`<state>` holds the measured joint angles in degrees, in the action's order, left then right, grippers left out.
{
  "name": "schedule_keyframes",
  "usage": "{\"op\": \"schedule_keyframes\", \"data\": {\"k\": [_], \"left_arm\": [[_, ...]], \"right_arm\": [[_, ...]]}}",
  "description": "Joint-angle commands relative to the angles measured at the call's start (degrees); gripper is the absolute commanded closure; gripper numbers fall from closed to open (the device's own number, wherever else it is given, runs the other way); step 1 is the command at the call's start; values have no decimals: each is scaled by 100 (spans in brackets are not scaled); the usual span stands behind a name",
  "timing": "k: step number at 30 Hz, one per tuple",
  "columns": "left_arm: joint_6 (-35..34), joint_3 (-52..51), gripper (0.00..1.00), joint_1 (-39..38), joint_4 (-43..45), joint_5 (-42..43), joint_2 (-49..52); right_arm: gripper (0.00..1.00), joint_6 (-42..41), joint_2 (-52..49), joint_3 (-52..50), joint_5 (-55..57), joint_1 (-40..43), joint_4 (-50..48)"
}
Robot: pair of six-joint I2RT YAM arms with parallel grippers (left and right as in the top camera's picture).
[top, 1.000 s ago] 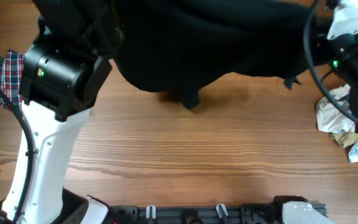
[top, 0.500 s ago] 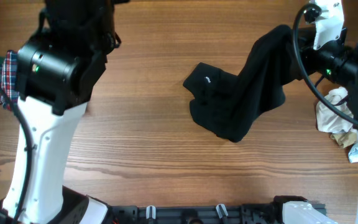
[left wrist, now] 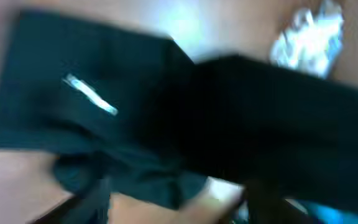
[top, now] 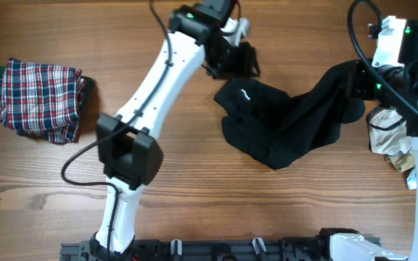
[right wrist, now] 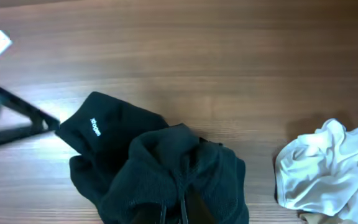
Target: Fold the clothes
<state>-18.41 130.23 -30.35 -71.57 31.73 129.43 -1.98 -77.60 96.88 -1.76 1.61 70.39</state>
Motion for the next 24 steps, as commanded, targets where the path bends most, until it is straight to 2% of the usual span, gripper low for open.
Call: {"op": "schedule_keyframes", "data": {"k": [1,2,7,8,9,13,15,19,20,21,22,23,24], "left_arm": [[-925,-214,19,-479,-63,855,175],[-1342,-428,16,-621,105,857,175],[-2712,-1351,16,-848,1008,765,175],[-3010,-1692,23,-826,1333,542,175],[-3191,-1814,25,-798,1421,297,175],[-3488,-1871,21,-713,1690,-118,175],[-3611,-1871,19,-715,1759,-595,177],[-3611,-1878,27,-715,1867,-953,238],[-3611,-1878,32,-717,1867,-949,321],[-3611,-1878,41,-741,1869,-927,398],[-3609,-1878,57,-758,1888,-907,466],[-3604,-1878,79,-767,1915,-909,498],[-3526,-1878,96,-767,1996,-916,494]], "right_arm": [[96,-122,-92,17,199,9,22],[96,-120,-94,17,197,9,42],[96,-122,-94,17,197,9,79],[96,-122,-94,17,197,9,105],[96,-122,-94,17,197,9,114],[96,-122,-94,17,197,9,149],[96,-120,-94,17,197,9,146],[96,-129,-94,17,195,9,142],[96,-160,-94,17,197,9,142],[96,-168,-94,17,197,9,144],[96,-168,-94,17,197,9,146],[96,-166,-94,17,197,9,149],[96,-166,-94,17,197,9,146]]}}
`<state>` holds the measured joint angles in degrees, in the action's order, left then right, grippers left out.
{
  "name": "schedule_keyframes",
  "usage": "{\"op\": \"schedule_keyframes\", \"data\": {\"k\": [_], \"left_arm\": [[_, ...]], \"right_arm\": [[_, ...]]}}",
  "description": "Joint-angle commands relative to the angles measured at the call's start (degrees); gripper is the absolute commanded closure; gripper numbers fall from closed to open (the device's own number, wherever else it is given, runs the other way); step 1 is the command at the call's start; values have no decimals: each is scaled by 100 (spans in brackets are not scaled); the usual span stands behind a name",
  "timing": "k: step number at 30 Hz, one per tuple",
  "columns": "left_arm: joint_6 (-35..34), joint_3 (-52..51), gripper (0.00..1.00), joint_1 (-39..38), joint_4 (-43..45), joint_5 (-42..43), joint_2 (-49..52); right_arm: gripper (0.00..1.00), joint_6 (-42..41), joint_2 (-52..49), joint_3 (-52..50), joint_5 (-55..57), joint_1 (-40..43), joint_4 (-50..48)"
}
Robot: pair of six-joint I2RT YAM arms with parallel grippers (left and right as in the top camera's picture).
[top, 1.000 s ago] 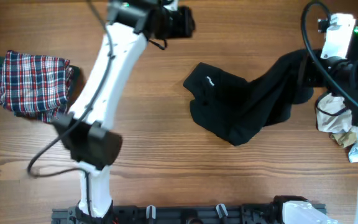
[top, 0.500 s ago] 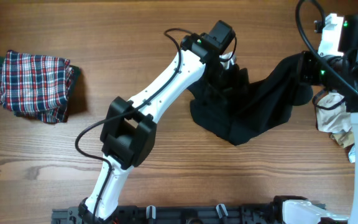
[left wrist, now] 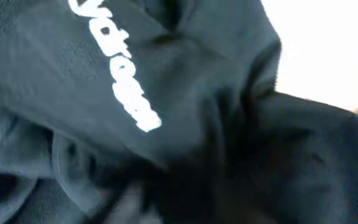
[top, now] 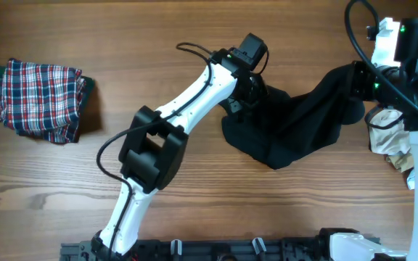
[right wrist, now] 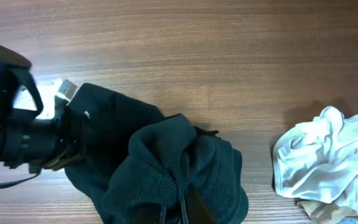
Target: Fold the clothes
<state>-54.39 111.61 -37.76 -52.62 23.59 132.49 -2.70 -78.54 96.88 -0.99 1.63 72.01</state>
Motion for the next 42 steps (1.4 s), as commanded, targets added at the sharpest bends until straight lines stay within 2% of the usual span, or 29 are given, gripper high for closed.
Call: {"op": "schedule_keyframes", "data": {"k": [1,6,10,14,18,24,26,27,28,30,32,34,38,42], "left_arm": [[216,-13,96,-20,168,-151,140],[778,-13,96,315,15,-833,-691],[1296,-11,96,1123,37,-1539,-2350],[1659,-11,96,1906,44,-1685,-3685],[1823,-11,96,2378,33,-1893,-4463],[1971,4,96,2476,85,-2223,-4741],[2144,98,96,2479,205,-2369,-4743],[2186,164,96,2479,227,-2371,-4741],[2253,271,96,2476,203,-2363,-4743],[2415,538,96,2476,144,-2321,-4765],[2608,1056,96,2476,96,-2326,-4769],[2874,1989,96,2476,-221,-2323,-4769],[3176,3884,96,2476,-1384,-2326,-4782],[3300,4242,96,2476,-1718,-2358,-4850]], "right_arm": [[96,-103,0,17,118,7,-15],[96,-181,0,17,120,7,-22],[96,-181,0,17,120,7,-144],[96,-166,0,17,103,7,-210],[96,-2,0,17,96,7,-251],[96,758,-2,17,-713,7,-249],[96,1923,0,17,-1703,7,-210],[96,1803,0,17,-1526,7,-254],[96,1128,0,17,-1069,7,-247],[96,1716,48,17,-1585,7,-267],[96,1333,264,168,-1705,7,-645],[96,739,542,846,-1526,7,-857],[95,614,977,2321,-1410,7,-739],[96,621,1099,2527,-1451,7,-468]]}}
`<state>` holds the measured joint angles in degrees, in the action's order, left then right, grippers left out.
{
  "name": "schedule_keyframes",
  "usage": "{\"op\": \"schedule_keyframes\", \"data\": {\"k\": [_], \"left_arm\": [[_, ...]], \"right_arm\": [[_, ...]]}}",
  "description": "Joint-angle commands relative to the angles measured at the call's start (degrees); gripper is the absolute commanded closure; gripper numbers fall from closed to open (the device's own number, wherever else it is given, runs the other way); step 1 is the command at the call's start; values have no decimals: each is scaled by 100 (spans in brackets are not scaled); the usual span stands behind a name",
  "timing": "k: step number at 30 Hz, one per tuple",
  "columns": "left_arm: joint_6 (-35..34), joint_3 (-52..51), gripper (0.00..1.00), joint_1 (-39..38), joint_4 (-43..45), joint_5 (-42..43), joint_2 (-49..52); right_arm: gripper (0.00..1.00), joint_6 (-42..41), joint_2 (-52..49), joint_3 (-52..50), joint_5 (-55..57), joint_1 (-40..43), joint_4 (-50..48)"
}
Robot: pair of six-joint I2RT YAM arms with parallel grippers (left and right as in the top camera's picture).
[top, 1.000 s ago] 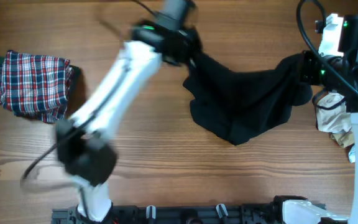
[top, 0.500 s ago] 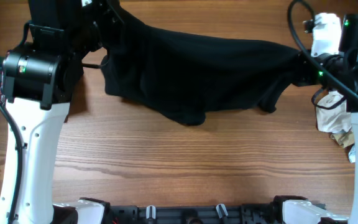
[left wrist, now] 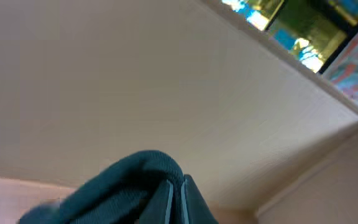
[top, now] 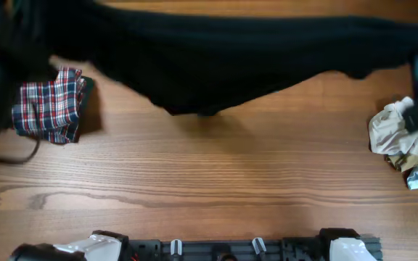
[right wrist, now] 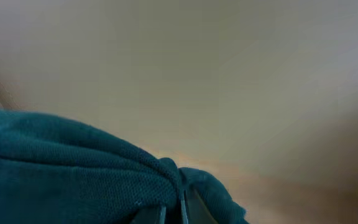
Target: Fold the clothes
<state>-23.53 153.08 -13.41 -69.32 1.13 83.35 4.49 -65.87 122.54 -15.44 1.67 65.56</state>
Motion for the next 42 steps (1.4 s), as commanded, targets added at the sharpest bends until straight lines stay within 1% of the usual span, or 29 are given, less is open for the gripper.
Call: {"op": "schedule_keyframes", "data": {"k": [1,4,6,8,9,10,11,12,13,15,16,18,20,21,25,26,27,28,29,32,36,37,39,41,42], "left_arm": [[212,96,96,42,-46,-243,175],[214,94,96,87,98,-262,876],[238,94,96,205,476,-70,1613],[234,94,96,380,1088,459,2332],[229,96,96,507,1725,883,2800],[212,96,96,592,2240,1270,3047],[212,98,96,616,2441,1453,3077],[240,149,96,612,2500,1467,2979],[463,256,96,579,2494,1355,2817],[671,313,96,564,2361,1211,2516],[741,313,96,564,2085,1213,2243],[857,313,96,564,1757,1169,2138],[743,310,96,564,509,1167,2100],[636,310,96,564,-136,1167,2124],[638,310,96,564,-1543,1058,2124],[638,310,96,564,-1810,1056,2127],[638,310,96,564,-1982,1056,2127],[638,310,96,564,-2061,1058,2120],[638,310,96,564,-2103,1058,2103],[640,310,96,566,-2037,1001,2024],[660,310,96,564,-1502,929,2070],[658,310,96,564,-1434,929,2070],[658,310,96,564,-1368,931,2068],[660,310,96,564,-1366,935,2068],[660,310,96,564,-1375,935,2068]], "right_arm": [[96,-96,-321,-39,-9,2,293],[96,-76,-1038,-39,-7,2,479],[96,22,-1727,-39,-7,2,350],[96,179,-2461,-39,-4,2,-245],[96,289,-2811,-39,-11,2,-752],[96,306,-3049,-39,-26,2,-1244],[96,299,-3121,-39,-31,2,-1471],[96,304,-3104,-37,-50,2,-1591],[96,308,-2990,-37,-46,2,-1606],[96,304,-2798,-37,-48,2,-1388],[96,306,-2640,-37,-46,2,-951],[96,306,-2612,-37,-17,2,-621],[96,337,-2653,-39,15,2,358],[96,485,-2680,-42,9,0,817],[96,1270,-2736,-79,-289,-103,2105],[96,1311,-2736,-79,-431,-162,2326],[89,1320,-2736,-79,-529,-221,2498],[86,1338,-2736,-79,-542,-245,2614],[96,1329,-2734,-79,-542,-247,2658],[96,1290,-2734,-79,-562,-247,2518],[96,876,-2736,-79,-566,-247,1576],[96,846,-2750,-85,-570,-251,1488],[96,737,-2846,-144,-839,-271,1506],[95,793,-3075,-334,-1261,-413,1742],[77,990,-3195,-529,-1335,-601,1849]]}}
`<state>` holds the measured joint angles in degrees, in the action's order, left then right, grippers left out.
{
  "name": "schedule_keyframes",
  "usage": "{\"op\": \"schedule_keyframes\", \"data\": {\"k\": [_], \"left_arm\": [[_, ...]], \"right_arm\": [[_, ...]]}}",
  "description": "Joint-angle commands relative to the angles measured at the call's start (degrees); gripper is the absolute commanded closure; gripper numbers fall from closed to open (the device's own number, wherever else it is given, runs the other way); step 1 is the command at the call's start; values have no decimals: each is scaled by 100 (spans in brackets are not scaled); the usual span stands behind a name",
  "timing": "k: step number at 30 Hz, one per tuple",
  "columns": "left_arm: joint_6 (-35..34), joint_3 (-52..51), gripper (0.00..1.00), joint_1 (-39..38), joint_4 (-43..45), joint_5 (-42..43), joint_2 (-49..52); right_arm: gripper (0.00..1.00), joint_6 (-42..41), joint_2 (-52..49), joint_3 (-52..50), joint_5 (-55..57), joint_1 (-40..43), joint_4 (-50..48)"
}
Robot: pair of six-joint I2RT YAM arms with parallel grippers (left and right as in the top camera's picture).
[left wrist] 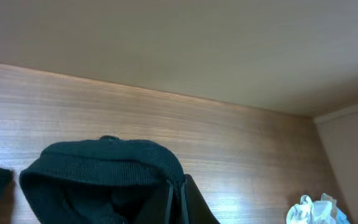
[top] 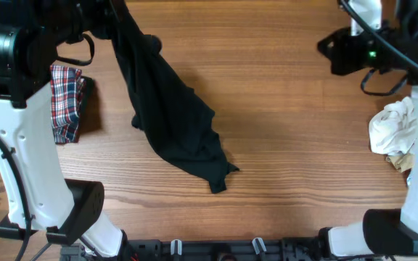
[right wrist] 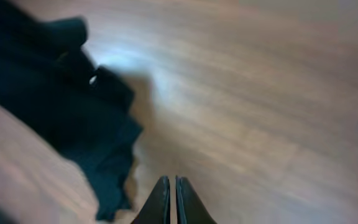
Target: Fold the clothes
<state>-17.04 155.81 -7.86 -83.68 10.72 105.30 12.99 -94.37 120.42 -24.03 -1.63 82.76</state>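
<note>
A black garment (top: 169, 116) hangs from my left gripper (top: 116, 20) at the table's far left, and its lower end trails onto the wood toward the middle. The left wrist view has the left gripper (left wrist: 176, 194) shut on a bunched fold of the black garment (left wrist: 104, 165). Raised at the far right, my right gripper (top: 326, 49) is apart from the cloth. In the blurred right wrist view the right gripper (right wrist: 171, 198) is shut with nothing in it, and the garment (right wrist: 55, 106) lies off to its left.
A folded plaid cloth (top: 67, 101) lies at the left edge, partly behind my left arm. A crumpled white and beige pile (top: 394, 134) sits at the right edge, with the white cloth (left wrist: 312, 210) also in the left wrist view. Wood table (top: 303, 167).
The garment was stretched high between both grippers. Now my right gripper has let go and is shut on nothing, and the garment hangs from the left gripper alone, its tail on the table.
First my right gripper held the black garment at the table's right while the left was beside its other end. Then the left gripper was down on the cloth. Both then held it spread high. Now only the left holds it, at the far left.
</note>
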Motion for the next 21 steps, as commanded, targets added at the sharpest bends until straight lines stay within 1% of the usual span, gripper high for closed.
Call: {"op": "schedule_keyframes", "data": {"k": [1,2,4,6,8,10,12,15,16,18,21], "left_arm": [[11,37,96,9,61,-26,-127],[11,37,96,9,63,-28,-127],[11,37,96,9,61,-28,-127],[11,37,96,9,61,-26,-127],[11,37,96,9,61,-26,-127],[11,37,96,9,52,-26,-127],[11,37,96,9,57,-26,-127],[11,37,96,9,57,-26,-127],[11,37,96,9,57,-26,-127],[11,37,96,-13,61,-26,-127],[11,37,96,-98,105,-28,-127]], "right_arm": [[61,273,-431,-601,-474,-527,103],[53,468,-485,-857,-474,-776,85],[45,654,-551,-1517,-476,-1318,-107],[43,645,-555,-2337,-590,-1910,-662],[42,634,-555,-3283,-623,-2540,-1705],[43,632,-555,-4085,-385,-2907,-2704],[43,645,-555,-4824,-76,-3108,-3617],[42,649,-555,-5440,-127,-3121,-4666],[37,647,-555,-5611,-127,-3121,-5088],[34,647,-566,-5807,-127,-3121,-5665],[34,581,-890,-5864,-127,-3121,-6330]]}}
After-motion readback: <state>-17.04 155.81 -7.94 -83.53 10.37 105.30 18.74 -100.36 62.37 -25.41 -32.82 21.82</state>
